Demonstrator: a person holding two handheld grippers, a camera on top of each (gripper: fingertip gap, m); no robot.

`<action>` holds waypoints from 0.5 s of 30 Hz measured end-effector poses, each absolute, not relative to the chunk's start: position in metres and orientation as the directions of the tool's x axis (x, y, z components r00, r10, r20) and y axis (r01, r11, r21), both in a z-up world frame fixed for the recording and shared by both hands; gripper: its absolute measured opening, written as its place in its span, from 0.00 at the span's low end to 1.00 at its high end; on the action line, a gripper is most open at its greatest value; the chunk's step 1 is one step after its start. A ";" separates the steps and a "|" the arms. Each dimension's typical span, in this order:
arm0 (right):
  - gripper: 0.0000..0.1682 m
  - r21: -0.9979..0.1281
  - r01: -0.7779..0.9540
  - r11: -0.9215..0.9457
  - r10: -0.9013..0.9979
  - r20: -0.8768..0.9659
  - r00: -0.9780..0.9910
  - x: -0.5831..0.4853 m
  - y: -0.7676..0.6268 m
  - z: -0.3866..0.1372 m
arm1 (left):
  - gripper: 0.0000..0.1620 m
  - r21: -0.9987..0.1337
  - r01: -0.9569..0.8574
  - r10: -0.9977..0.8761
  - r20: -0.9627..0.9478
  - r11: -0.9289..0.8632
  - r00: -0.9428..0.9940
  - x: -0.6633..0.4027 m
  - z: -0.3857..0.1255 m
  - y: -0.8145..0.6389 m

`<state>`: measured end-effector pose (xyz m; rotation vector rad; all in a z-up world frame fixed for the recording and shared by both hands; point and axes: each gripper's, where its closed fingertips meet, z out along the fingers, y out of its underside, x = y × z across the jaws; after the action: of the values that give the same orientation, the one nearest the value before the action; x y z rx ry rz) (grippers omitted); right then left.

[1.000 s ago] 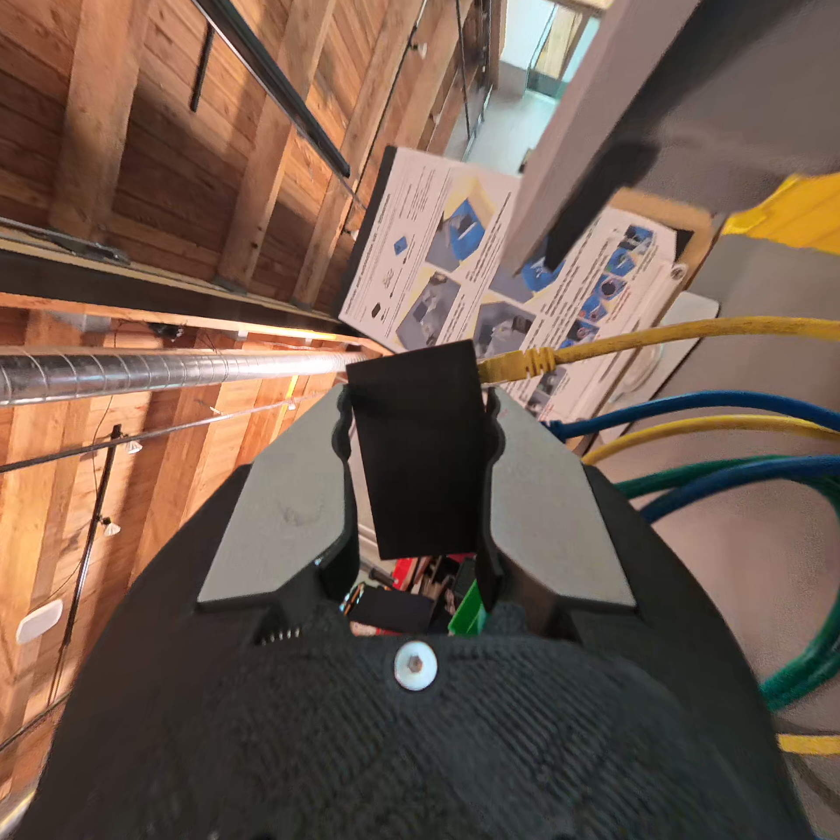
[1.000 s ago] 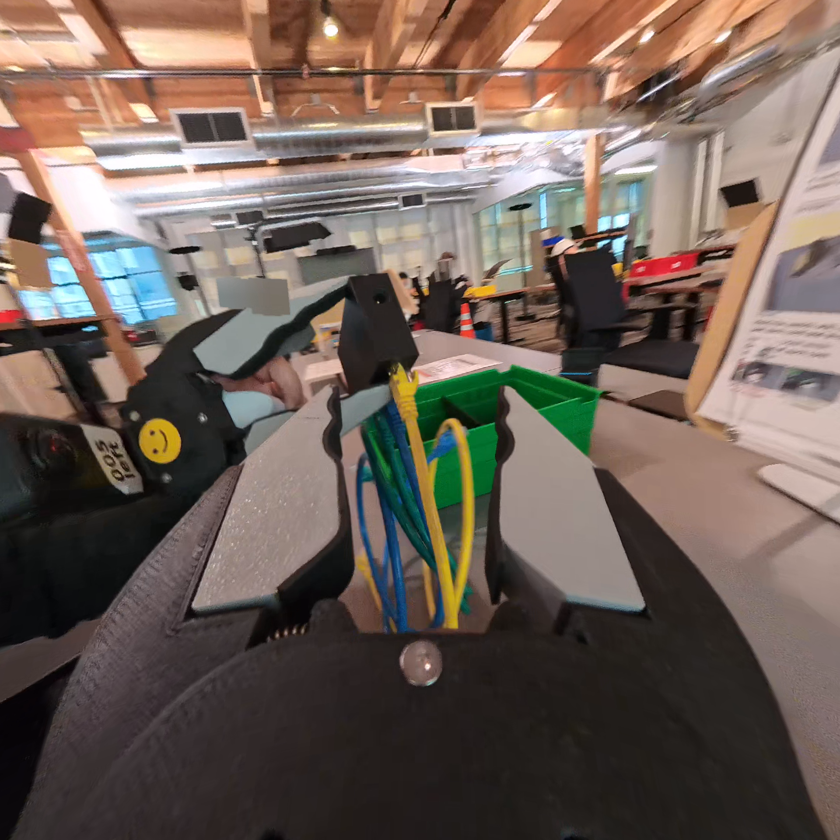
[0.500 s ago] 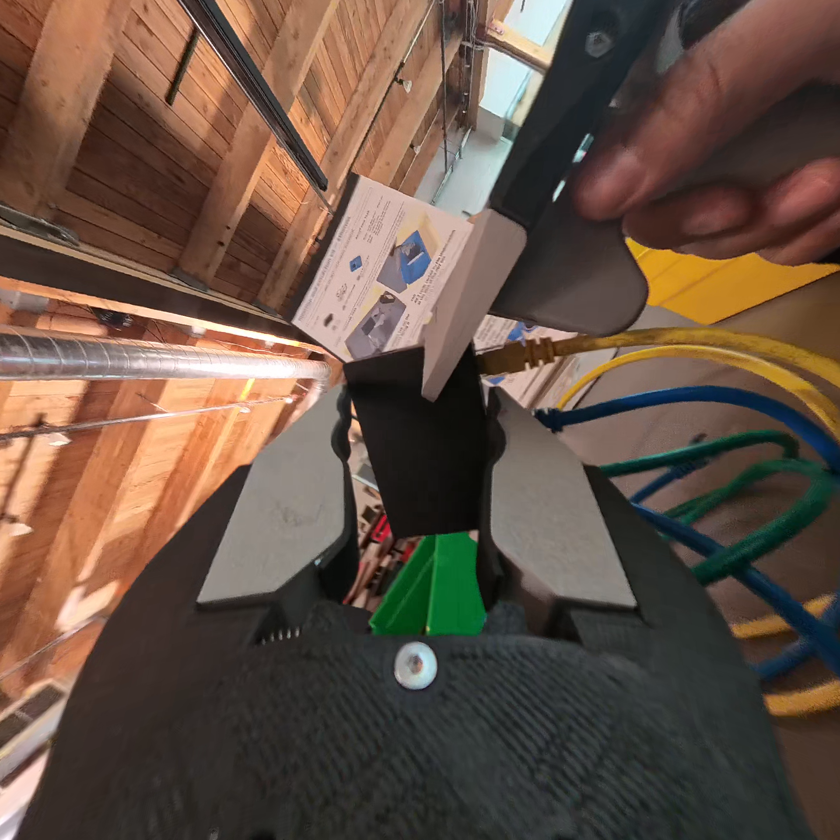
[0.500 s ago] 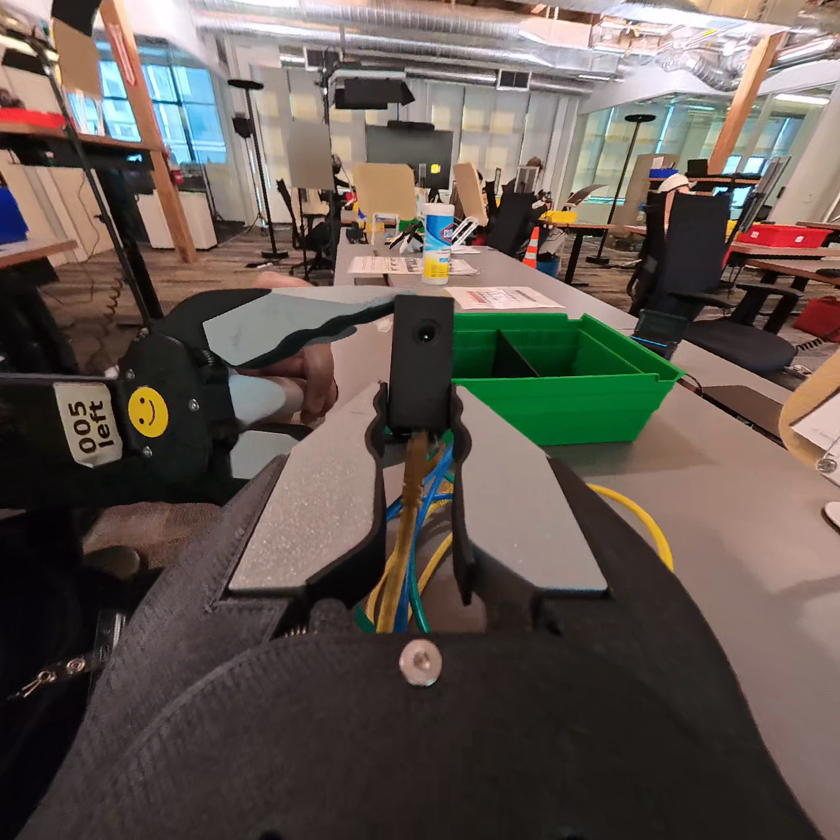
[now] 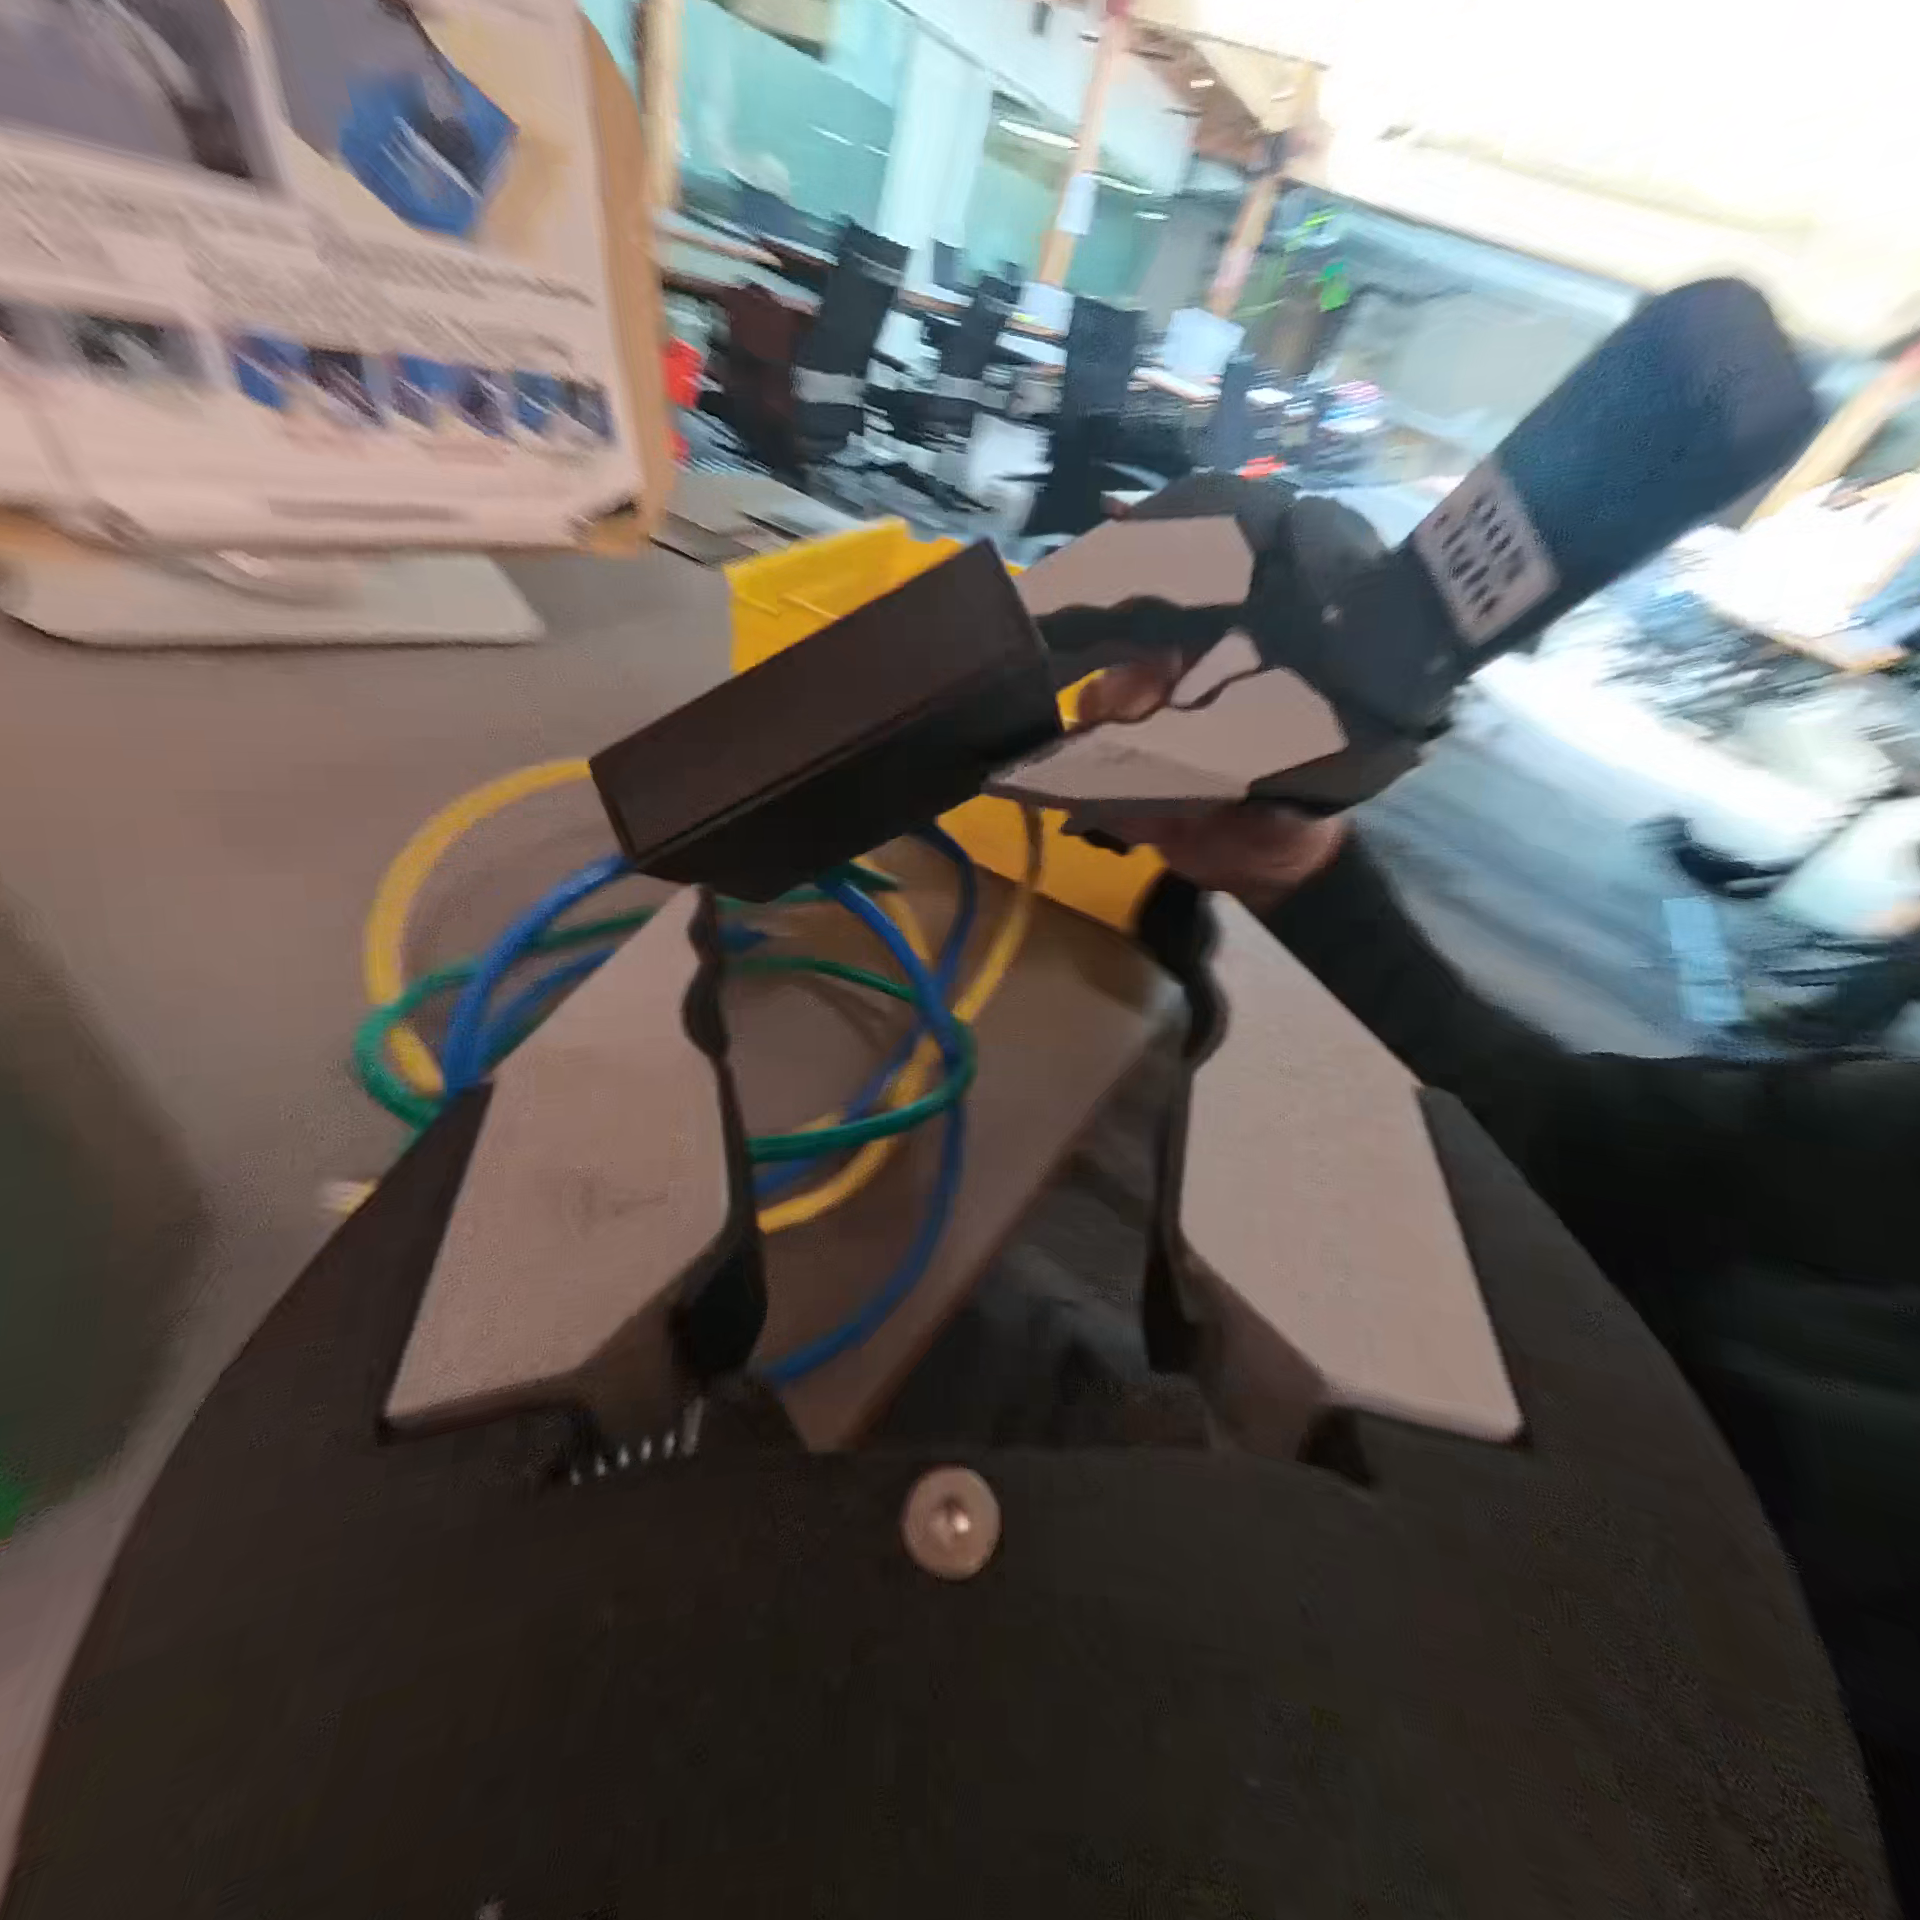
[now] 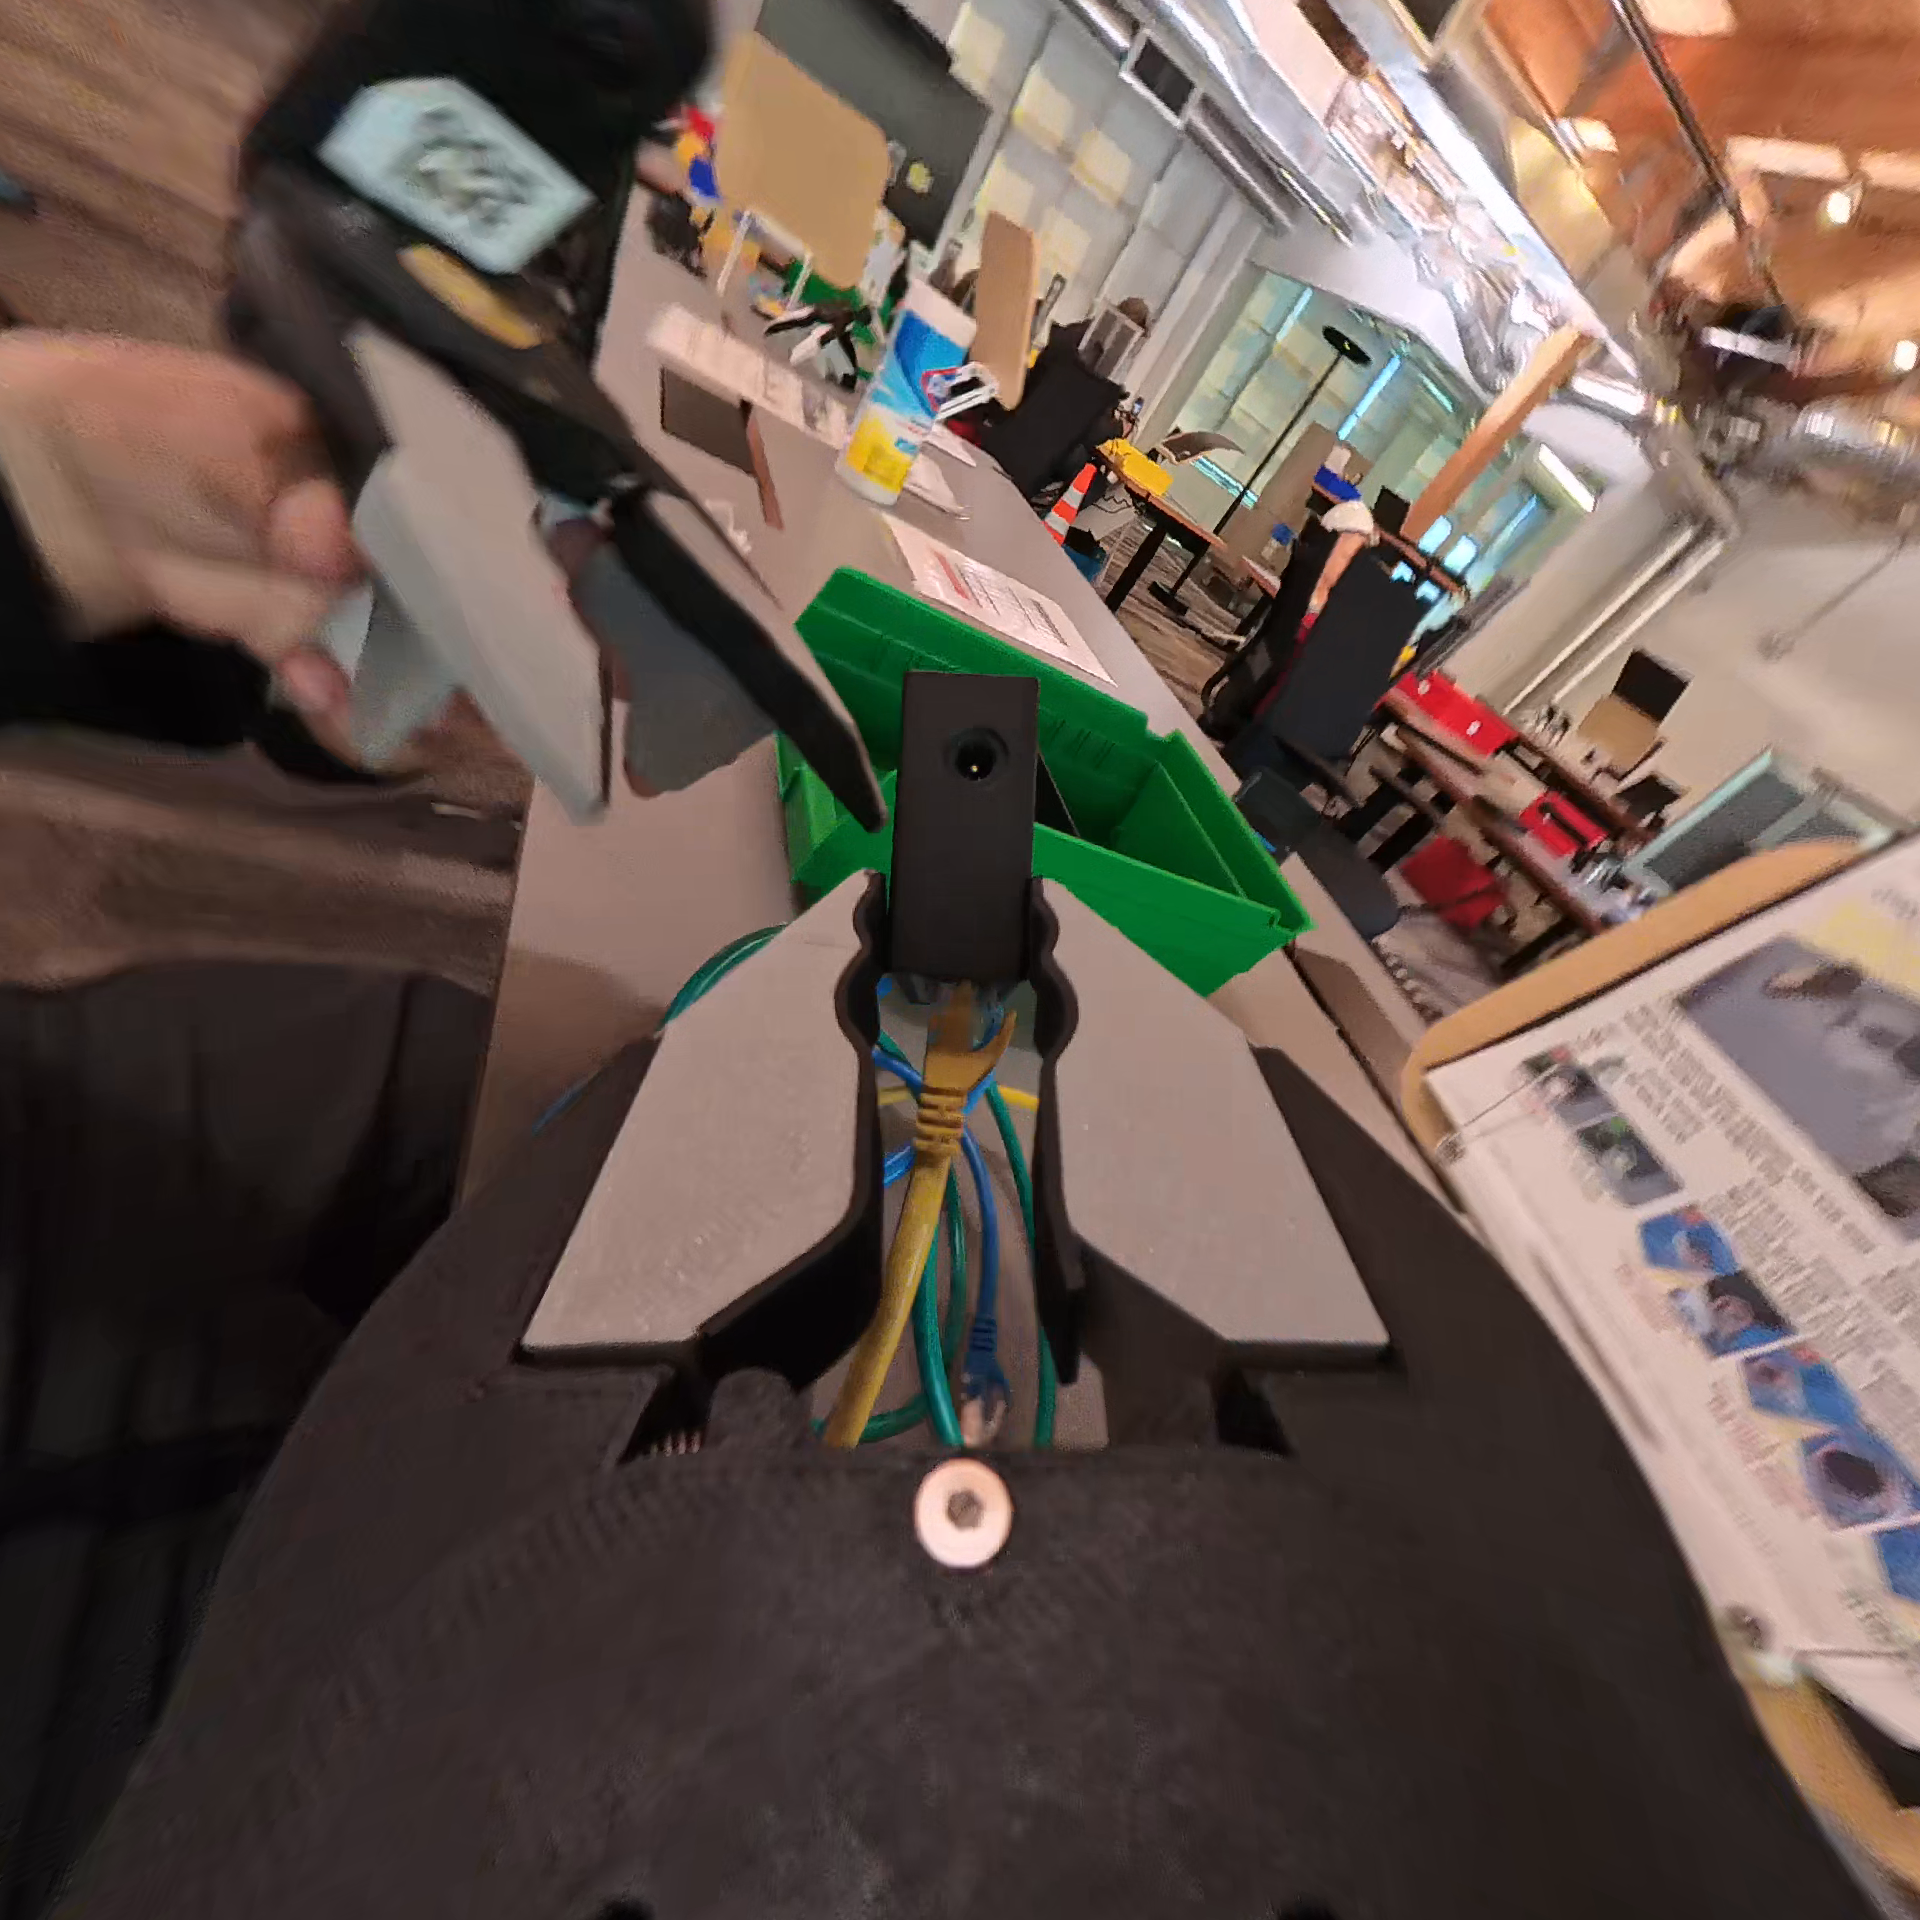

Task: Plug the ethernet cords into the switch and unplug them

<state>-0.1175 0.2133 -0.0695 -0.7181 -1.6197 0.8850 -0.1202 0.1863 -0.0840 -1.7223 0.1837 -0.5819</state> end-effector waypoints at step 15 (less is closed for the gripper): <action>0.14 -0.505 -0.054 0.861 0.480 0.844 -0.239 -0.106 0.159 -0.083 | 0.46 -0.634 0.631 -0.581 0.742 -0.446 0.335 -0.113 -0.084 0.153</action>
<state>-0.1063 0.1590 -0.0832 -0.3272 -1.7498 0.5156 -0.1132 0.1533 -0.0840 -1.4952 -0.0484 -1.3783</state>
